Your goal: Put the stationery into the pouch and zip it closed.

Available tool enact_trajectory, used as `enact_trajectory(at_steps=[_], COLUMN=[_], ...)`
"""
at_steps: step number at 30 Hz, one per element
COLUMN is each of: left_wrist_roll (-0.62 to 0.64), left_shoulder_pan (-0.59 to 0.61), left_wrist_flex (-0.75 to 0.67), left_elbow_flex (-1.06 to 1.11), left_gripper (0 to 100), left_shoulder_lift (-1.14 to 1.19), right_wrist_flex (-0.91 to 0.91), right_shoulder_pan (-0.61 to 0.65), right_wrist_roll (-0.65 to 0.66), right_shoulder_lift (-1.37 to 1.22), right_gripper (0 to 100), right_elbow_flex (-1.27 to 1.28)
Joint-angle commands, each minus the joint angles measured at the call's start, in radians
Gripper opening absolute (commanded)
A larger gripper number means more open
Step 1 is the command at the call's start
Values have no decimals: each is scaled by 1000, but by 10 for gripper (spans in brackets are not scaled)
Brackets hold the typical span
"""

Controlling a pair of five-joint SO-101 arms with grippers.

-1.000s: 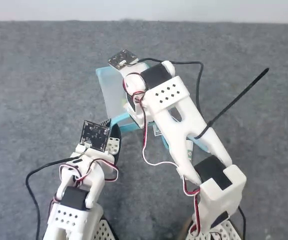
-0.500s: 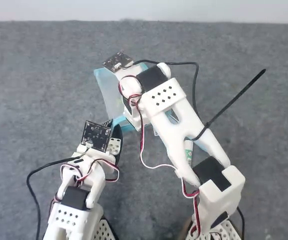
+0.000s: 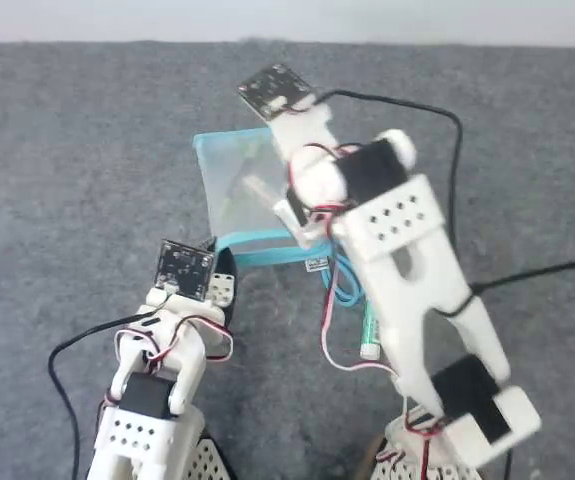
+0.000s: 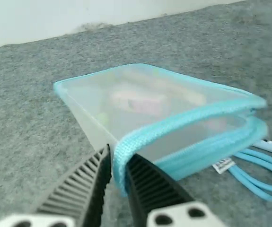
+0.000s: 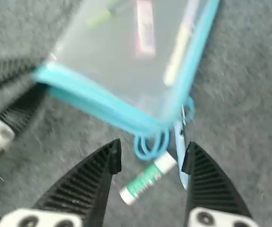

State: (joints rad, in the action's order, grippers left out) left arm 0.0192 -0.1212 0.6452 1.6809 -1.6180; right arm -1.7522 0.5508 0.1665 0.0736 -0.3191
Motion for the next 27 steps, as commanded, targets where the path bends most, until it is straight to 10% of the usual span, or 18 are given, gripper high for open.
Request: enact_trajectory(at_steps=[1, 27], left_wrist_roll=[6, 0], left_shoulder_pan=[57, 63], left_wrist_flex=[-15, -20], left_elbow_flex=[-67, -54], left_gripper=[12, 12], left_shoulder_lift=[-17, -17], right_wrist_flex=[-35, 306], right_shoulder_pan=[-76, -351], right_wrist_roll=[55, 362], right_shoulder_lift=[122, 458], right_gripper=[220, 220], right_elbow_flex=[109, 959])
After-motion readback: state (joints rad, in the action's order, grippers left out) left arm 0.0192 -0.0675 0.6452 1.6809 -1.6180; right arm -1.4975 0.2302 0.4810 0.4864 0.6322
